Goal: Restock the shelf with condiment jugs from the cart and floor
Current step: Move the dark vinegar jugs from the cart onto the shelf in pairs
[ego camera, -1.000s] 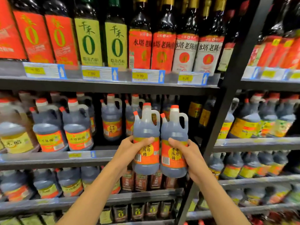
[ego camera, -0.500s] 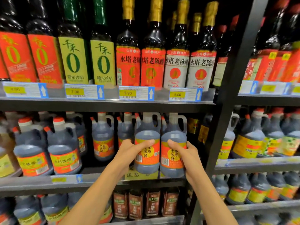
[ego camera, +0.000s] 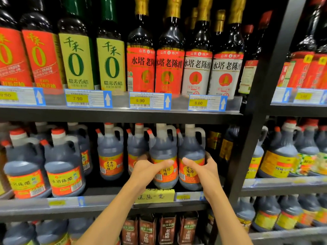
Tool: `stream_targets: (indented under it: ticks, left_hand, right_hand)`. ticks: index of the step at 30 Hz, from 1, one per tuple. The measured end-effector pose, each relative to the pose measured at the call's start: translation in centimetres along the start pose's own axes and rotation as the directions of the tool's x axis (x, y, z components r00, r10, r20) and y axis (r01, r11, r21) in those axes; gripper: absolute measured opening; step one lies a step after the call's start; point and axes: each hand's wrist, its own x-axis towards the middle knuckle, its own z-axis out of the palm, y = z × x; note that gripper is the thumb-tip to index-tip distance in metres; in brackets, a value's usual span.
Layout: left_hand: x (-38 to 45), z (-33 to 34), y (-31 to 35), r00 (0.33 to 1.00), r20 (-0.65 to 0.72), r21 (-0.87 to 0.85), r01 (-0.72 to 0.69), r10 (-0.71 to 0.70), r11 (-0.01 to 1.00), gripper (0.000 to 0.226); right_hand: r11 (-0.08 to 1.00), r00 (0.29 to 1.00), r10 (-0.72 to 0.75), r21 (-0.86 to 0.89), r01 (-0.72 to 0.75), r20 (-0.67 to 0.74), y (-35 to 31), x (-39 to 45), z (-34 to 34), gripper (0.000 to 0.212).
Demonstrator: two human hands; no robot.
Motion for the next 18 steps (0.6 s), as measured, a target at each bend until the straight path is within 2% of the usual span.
stream_targets:
  ticks: [3,8,11,14,18]
  left_hand:
    - [0.5,-0.1,-0.1,0.998,0.025,0.098,-0.053,0.051,0.994,0.049]
    - [1.2,-0.2,-0.7,0.997,0.026,0.303,-0.081,0.077,0.95,0.065]
    - [1.5,-0.2,-1.3,0.999,0.029,0.323,-0.051,0.044,0.945,0.071]
    - [2.0,-0.5,-2.1,0.999,0.045,0.349,-0.021,0.006,0.937,0.087]
    - [2.2,-0.9,-2.2,0.997,0.07,0.386,-0.01,-0.019,0.922,0.088]
  right_hand:
    - [1.0,1.0,0.004,0.018,-0.004,0.012,0.6,0.4,-0.3,0.057]
    - [0.999,0.999,0.034,0.014,-0.034,0.006,1.9,1.2,-0.6,0.063]
    - [0.998,0.998,0.055,-0.002,-0.055,0.017,2.4,1.9,-0.6,0.06]
    - [0.996,0.996,0.084,0.011,-0.084,0.03,2.8,2.3,-0.9,0.056]
    - [0.994,0.993,0.105,0.033,-0.106,0.053,3.2,2.6,-1.1,0.056]
